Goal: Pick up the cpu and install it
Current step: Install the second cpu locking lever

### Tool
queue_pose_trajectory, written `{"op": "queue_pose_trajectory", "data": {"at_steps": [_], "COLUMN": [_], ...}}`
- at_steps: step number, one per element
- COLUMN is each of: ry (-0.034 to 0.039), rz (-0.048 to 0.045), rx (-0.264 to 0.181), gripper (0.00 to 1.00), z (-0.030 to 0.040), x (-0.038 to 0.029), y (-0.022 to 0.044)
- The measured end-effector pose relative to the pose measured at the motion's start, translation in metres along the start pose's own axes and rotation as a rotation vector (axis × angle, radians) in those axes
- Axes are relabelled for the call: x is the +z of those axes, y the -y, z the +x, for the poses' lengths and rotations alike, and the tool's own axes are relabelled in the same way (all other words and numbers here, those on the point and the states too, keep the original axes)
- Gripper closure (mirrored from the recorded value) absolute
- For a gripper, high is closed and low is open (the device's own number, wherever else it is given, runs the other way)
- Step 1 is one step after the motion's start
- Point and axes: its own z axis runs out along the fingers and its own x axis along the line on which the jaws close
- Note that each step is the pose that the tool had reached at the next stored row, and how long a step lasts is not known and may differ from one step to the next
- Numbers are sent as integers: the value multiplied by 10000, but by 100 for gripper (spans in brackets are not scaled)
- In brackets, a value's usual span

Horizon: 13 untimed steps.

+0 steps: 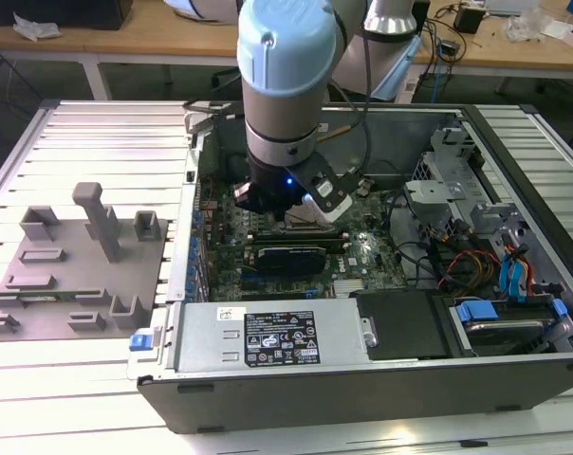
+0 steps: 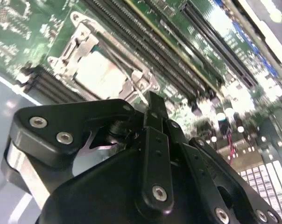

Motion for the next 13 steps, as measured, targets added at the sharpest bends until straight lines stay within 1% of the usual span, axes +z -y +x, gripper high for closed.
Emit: {"op": "queue_pose_trajectory", "data": {"at_steps": [1,2,5,6,7,10,12,13], "ry": [0,0,1,0,-1,-12,45,96], "rz": [0,2,0,2,3,4,24,44], "rx": [1,5,3,3,1,49,291,497], "gripper": [89,89,89,89,89,89,89,89], "z": [-5,-10,-23,-29,-40,-158,-162,-160], "x": [-6,-29,-152,-223,-258,-254,-247,-240], "y": [-1,-6,-37,-55,-62,-34,-24,-15]}}
